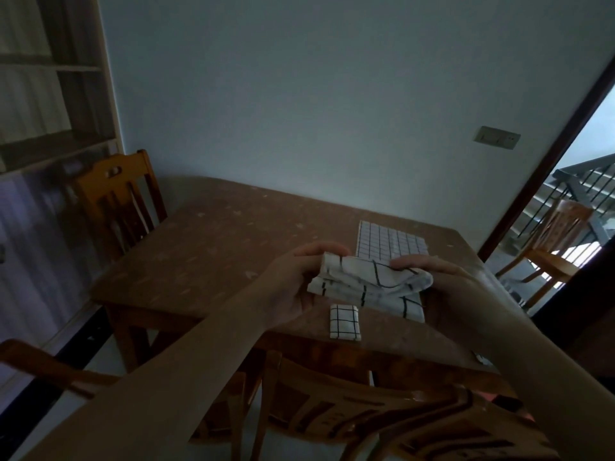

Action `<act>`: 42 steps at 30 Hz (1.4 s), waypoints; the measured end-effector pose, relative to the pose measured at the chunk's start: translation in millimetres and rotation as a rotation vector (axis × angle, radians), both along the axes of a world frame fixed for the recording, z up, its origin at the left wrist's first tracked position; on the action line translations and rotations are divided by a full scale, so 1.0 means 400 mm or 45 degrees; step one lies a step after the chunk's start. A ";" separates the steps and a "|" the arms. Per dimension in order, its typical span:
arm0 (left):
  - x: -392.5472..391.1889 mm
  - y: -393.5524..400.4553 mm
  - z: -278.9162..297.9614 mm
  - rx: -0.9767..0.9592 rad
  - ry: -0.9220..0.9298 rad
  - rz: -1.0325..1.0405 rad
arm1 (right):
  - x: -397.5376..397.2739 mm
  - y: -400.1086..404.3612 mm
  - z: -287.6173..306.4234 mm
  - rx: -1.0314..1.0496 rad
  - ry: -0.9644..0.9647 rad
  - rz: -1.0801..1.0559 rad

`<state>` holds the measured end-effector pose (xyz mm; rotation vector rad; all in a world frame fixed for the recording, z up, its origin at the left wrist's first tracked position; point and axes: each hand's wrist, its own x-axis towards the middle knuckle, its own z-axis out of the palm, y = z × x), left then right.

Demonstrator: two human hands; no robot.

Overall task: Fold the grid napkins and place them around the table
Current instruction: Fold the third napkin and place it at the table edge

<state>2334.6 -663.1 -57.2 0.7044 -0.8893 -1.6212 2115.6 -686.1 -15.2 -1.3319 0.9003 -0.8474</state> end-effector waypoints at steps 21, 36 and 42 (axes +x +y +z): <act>0.015 -0.009 -0.024 -0.108 -0.754 -0.024 | -0.047 0.004 0.035 -0.390 0.643 0.211; 0.008 0.007 0.027 -0.183 -1.016 -0.648 | 0.032 -0.017 0.017 -1.014 1.038 0.044; -0.019 0.014 0.038 -0.239 -1.089 -0.413 | 0.037 -0.010 0.017 -1.112 1.012 0.030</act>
